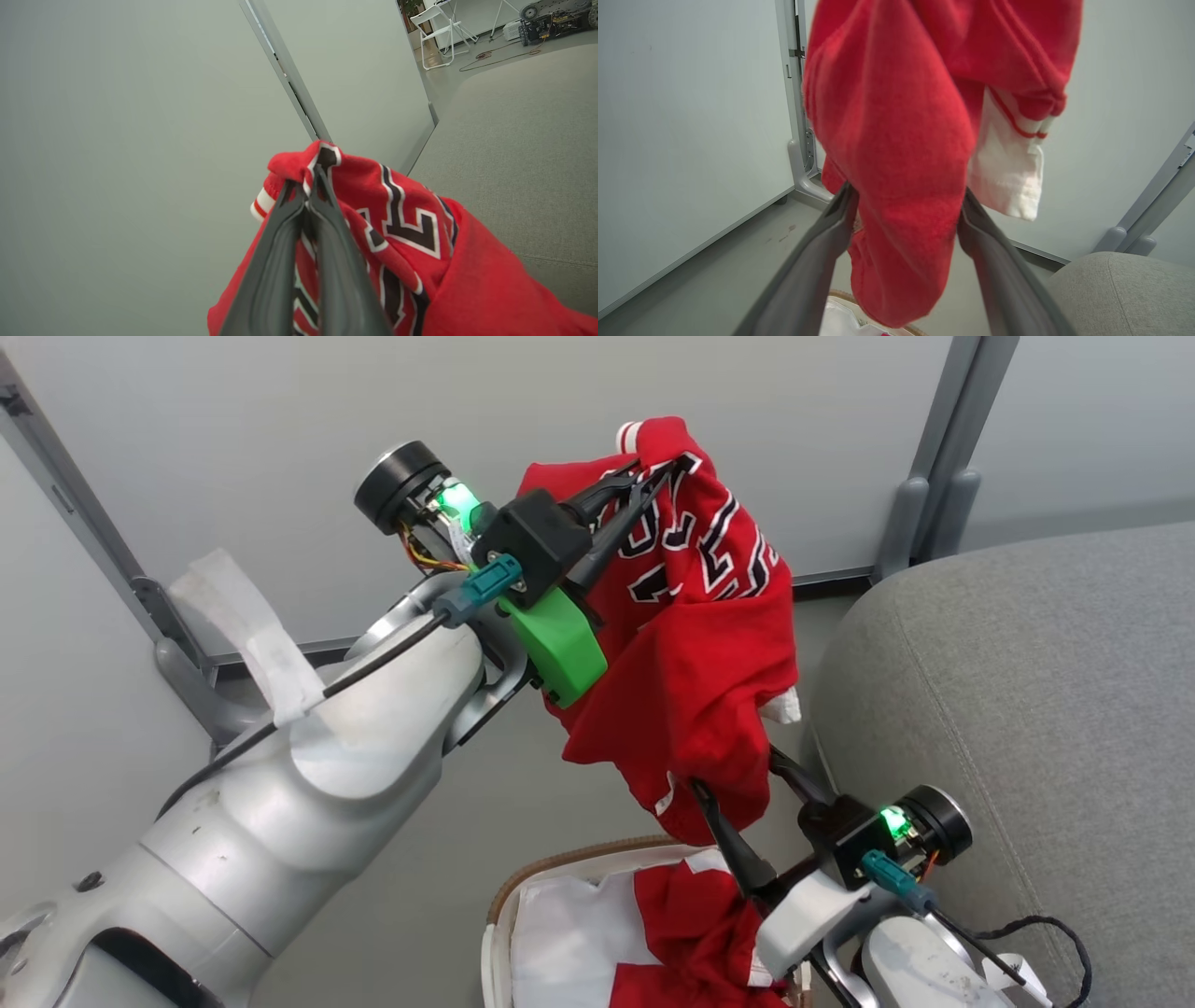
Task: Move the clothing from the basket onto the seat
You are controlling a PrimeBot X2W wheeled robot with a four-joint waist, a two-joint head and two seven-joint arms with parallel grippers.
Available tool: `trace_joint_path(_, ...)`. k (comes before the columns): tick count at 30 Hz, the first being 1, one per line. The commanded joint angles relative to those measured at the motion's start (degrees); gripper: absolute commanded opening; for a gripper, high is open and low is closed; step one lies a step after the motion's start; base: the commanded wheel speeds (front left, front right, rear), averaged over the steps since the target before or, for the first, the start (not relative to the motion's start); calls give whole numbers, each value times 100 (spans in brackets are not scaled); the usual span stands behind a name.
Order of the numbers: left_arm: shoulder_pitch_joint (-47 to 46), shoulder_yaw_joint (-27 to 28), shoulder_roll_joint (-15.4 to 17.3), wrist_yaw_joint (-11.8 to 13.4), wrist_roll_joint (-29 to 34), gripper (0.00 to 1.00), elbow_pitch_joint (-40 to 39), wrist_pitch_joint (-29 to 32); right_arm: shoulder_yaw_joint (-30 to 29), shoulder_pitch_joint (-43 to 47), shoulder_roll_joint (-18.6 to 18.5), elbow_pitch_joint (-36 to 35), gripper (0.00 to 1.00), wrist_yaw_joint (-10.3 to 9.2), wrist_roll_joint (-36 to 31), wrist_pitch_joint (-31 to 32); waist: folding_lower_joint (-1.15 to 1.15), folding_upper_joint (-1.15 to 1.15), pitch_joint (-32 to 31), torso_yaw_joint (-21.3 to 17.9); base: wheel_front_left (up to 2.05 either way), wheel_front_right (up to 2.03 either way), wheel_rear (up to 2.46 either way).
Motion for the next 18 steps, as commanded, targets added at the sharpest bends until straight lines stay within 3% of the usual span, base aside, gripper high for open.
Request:
trace_joint_path(1, -115, -44, -45, -16, -30, 0, -55, -14, -19, -81, -30, 68, 100, -4, 4, -29, 0, 0, -27, 53, 0, 0, 0)
trace_joint_path(7, -54, -219, -57, -16, -137, 0, -254, -18, -4, -360, -30, 161, 100, -4, 82, -29, 0, 0, -59, 99, 0, 0, 0)
trace_joint_path(8, -21, -239, -52, -16, -153, 0, -270, -19, 2, -396, -30, 169, 96, -4, 115, -30, 0, 0, -66, 106, 0, 0, 0)
trace_joint_path(9, 14, -247, -45, -16, -169, 0, -275, -20, 6, -421, -30, 176, 62, -4, 135, -29, 0, 0, -72, 111, 0, 0, 0)
trace_joint_path(12, 126, -208, -10, -16, -225, 0, -279, -21, 41, -478, -30, 170, 5, -4, 209, -30, 0, 0, -87, 116, 0, 0, 0)
trace_joint_path(13, 152, -188, 7, -16, -226, 0, -295, -21, 42, -480, -30, 145, 0, -4, 225, -29, 0, 0, -91, 113, 0, 0, 0)
trace_joint_path(18, 368, -84, 109, -16, -242, 0, -324, -22, -83, -349, -30, 43, 0, -4, 277, -29, 0, 0, -102, 74, 0, 0, 0)
